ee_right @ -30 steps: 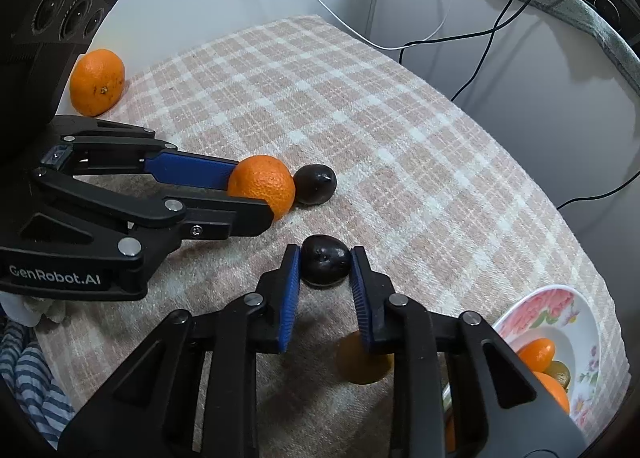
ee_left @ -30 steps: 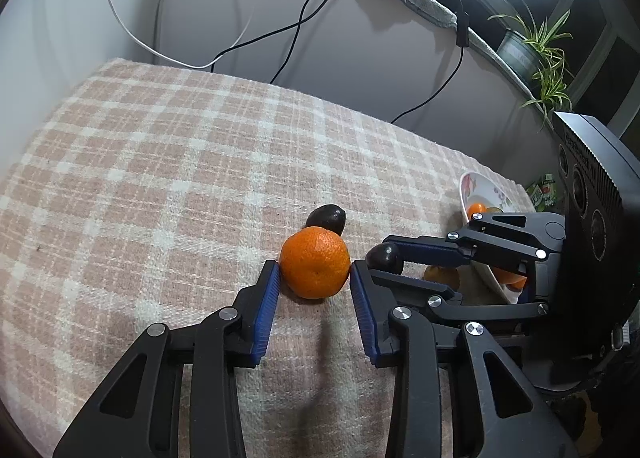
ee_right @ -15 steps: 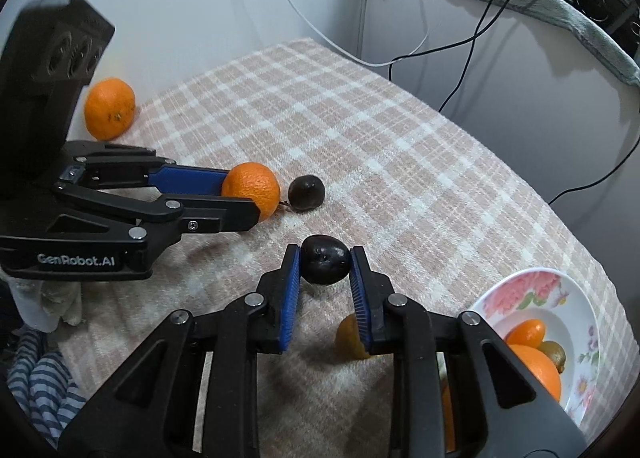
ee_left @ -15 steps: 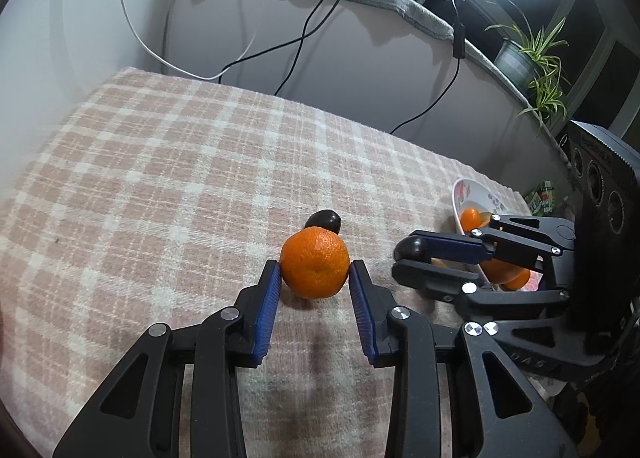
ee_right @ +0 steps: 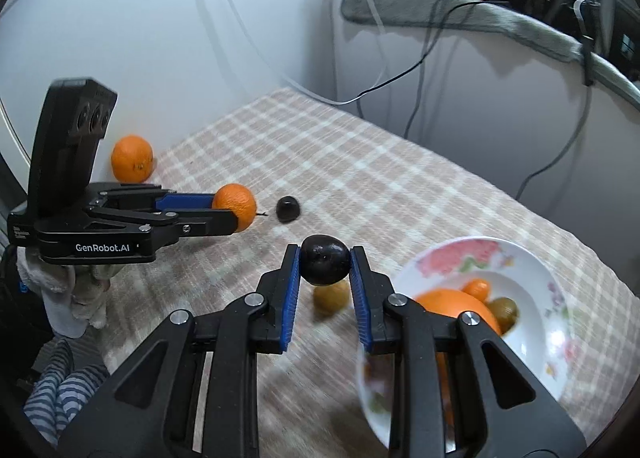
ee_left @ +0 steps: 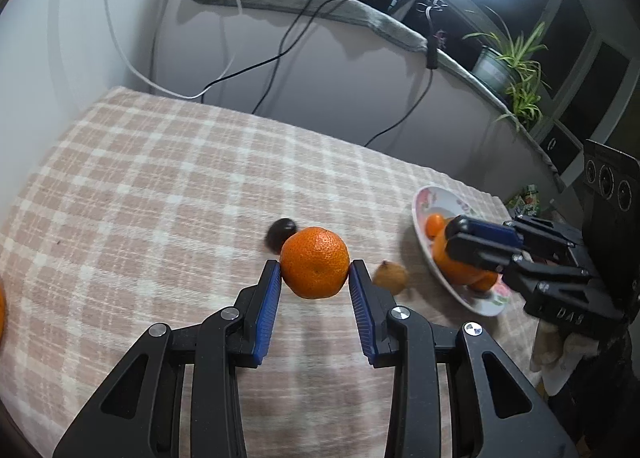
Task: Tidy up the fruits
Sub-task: 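Carry the black plum with the right tool over the white plate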
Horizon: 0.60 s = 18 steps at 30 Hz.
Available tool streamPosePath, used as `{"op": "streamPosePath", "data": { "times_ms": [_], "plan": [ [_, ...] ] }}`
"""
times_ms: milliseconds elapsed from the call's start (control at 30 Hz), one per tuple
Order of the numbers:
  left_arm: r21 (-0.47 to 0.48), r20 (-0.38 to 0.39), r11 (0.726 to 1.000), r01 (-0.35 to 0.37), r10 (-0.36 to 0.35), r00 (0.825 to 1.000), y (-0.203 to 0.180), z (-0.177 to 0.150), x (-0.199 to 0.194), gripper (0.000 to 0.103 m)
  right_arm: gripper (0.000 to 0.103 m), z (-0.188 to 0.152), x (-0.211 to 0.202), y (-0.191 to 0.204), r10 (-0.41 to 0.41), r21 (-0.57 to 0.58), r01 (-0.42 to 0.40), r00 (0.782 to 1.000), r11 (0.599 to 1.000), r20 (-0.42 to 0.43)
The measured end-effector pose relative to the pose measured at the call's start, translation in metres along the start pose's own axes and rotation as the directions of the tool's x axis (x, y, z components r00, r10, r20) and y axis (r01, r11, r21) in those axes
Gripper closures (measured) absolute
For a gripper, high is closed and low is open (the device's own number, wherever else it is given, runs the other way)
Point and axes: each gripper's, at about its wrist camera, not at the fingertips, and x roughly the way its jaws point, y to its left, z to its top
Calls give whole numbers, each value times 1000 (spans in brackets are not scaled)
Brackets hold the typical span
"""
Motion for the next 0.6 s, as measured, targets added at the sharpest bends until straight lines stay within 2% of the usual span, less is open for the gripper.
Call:
{"op": "streamPosePath", "data": {
  "times_ms": [233,600],
  "plan": [
    [36,-10,999,39,-38,999,-30,-1,7,70,78,-14,-38,-38,-48,80,44,998,996,45],
    [96,-41,989,116,-113,993,-80,-7,21,70,78,-49,-71,-98,-130,206,116,990,972,55]
  ]
}}
